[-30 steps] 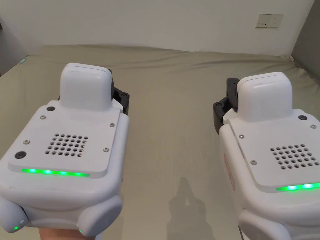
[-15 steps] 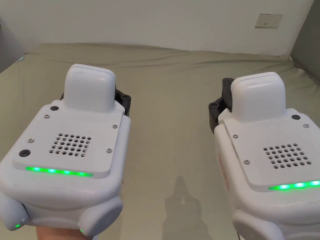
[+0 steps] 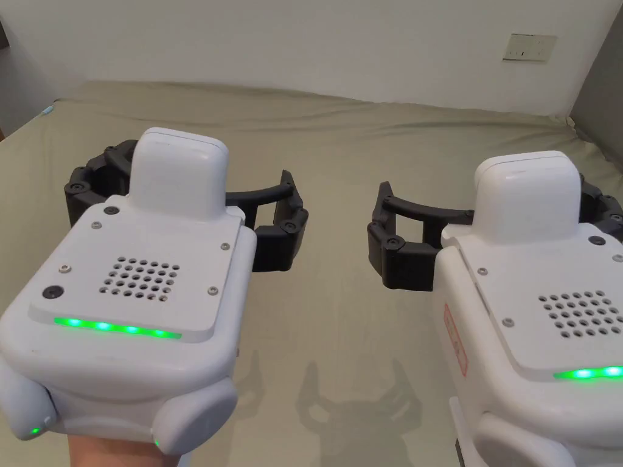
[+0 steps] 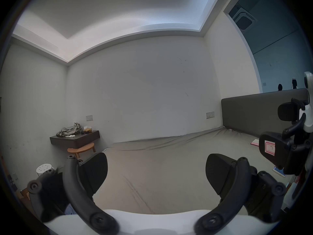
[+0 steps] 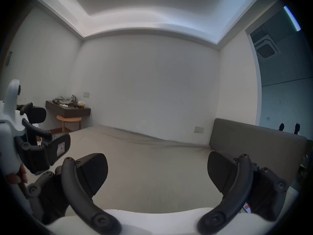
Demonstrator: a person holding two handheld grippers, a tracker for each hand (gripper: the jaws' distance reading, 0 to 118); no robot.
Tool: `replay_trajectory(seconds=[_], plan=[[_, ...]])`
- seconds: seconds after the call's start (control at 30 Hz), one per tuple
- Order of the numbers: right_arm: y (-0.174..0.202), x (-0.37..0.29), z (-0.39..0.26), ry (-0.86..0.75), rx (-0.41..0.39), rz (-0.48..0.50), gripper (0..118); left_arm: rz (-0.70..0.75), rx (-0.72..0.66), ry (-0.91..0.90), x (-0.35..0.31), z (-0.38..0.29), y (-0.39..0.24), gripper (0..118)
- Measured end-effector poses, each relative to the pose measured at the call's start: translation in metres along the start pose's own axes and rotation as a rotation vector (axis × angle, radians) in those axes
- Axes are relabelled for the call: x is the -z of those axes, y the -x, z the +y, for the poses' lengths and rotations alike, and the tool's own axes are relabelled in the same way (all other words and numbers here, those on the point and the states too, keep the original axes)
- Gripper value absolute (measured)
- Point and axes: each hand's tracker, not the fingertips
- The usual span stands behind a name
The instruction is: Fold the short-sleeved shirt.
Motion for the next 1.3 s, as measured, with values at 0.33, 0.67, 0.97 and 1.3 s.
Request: replay_trajectory(seconds=[0.33,0.67,0.97,1.3], plan=[[0.004,0.006,0.004,0.053,0.022,0.053,118,0.011,-0.015,-0.014,0.002,0.003,0.002,114],[-0.011,0.01,0.029,0.183,0.264,-0.025,118,0.034,-0.009,-0.027,-0.002,0.006,0.005,114],[-0.027,0.01,0.037,0.277,0.351,0.028,118,0.032,-0.014,-0.041,-0.005,0.008,0.005,114],[-0.026,0.009,0.032,0.251,0.325,0.058,118,0.034,-0.011,-0.034,-0.003,0.005,0.002,114]])
